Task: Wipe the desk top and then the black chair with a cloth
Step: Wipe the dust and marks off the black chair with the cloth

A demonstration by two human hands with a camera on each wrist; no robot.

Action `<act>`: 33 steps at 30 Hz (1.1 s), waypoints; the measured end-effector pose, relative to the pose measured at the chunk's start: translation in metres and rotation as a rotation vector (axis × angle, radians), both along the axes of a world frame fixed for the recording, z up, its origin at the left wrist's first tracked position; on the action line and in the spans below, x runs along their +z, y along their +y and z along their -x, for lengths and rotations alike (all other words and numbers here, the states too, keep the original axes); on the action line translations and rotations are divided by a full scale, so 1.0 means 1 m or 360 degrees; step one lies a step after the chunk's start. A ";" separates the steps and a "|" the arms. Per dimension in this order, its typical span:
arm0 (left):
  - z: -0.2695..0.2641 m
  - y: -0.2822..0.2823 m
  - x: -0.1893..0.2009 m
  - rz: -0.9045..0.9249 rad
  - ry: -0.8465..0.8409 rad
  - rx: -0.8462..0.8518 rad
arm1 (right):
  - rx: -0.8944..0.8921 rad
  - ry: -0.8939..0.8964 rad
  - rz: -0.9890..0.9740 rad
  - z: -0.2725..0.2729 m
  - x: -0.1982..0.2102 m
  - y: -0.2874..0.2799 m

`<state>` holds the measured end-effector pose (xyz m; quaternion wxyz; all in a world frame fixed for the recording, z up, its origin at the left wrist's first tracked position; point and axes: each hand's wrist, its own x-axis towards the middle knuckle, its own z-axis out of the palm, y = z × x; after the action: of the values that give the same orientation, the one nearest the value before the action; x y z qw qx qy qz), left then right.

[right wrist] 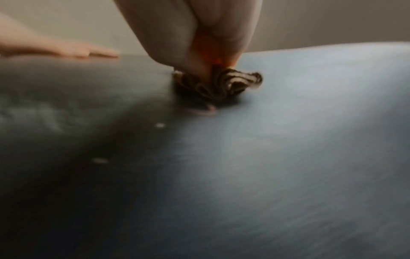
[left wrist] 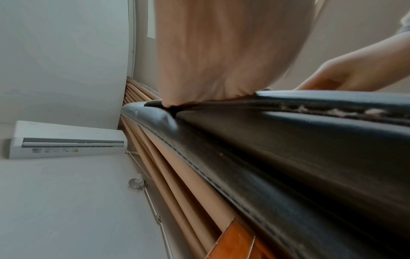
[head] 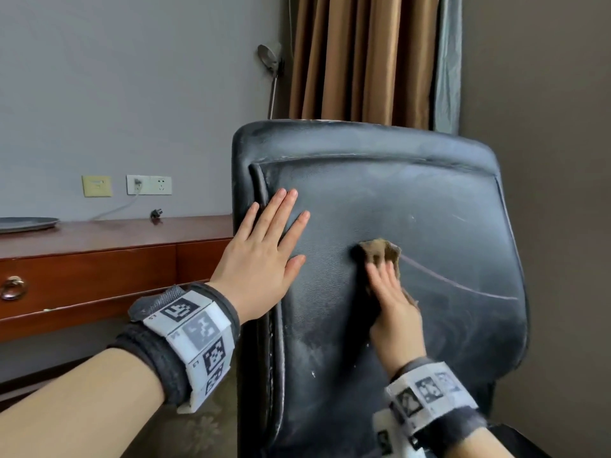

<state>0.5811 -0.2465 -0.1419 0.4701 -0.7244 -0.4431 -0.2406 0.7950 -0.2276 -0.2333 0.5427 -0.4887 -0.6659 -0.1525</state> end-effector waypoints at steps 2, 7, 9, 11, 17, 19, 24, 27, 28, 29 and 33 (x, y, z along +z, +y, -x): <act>0.001 0.000 -0.002 -0.0001 -0.0004 -0.0003 | 0.0096 -0.0199 -0.0176 0.025 -0.021 -0.015; -0.001 0.003 0.000 -0.0001 0.0011 0.0004 | 0.0284 -0.0730 -0.0138 -0.017 -0.003 -0.008; -0.002 0.006 -0.001 0.0003 0.0004 0.0001 | 0.0079 -0.0433 -0.0116 -0.050 0.040 0.018; -0.003 0.008 -0.001 0.0017 -0.0010 -0.0013 | -0.0107 -0.0085 0.0063 -0.059 0.076 0.031; -0.001 0.009 -0.002 0.0021 -0.0037 -0.0038 | 0.0312 -0.0747 -0.0083 -0.008 0.007 -0.002; -0.003 0.010 -0.003 0.0043 -0.0046 -0.0043 | 0.0390 -0.0886 -0.0064 -0.020 0.019 -0.002; 0.004 0.006 0.001 0.0102 -0.0005 -0.0185 | 0.0345 -0.0541 -0.0031 0.010 0.033 -0.011; 0.033 -0.001 0.012 0.0238 -0.0013 -0.0528 | 0.0581 -0.0725 -0.0157 0.042 0.029 -0.040; 0.044 -0.002 0.017 0.0274 -0.0028 -0.0616 | 0.0595 -0.0769 -0.0216 0.048 0.038 -0.043; 0.051 -0.003 0.023 0.0274 -0.0045 -0.0678 | 0.0555 -0.0821 -0.0248 0.053 0.047 -0.044; 0.057 -0.002 0.032 0.0234 -0.0085 -0.0703 | 0.0345 -0.0976 -0.0412 0.076 0.041 -0.043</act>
<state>0.5245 -0.2486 -0.1104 0.3401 -0.8295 -0.3023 -0.3238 0.7188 -0.2703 -0.1926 0.3878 -0.2739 -0.8211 -0.3169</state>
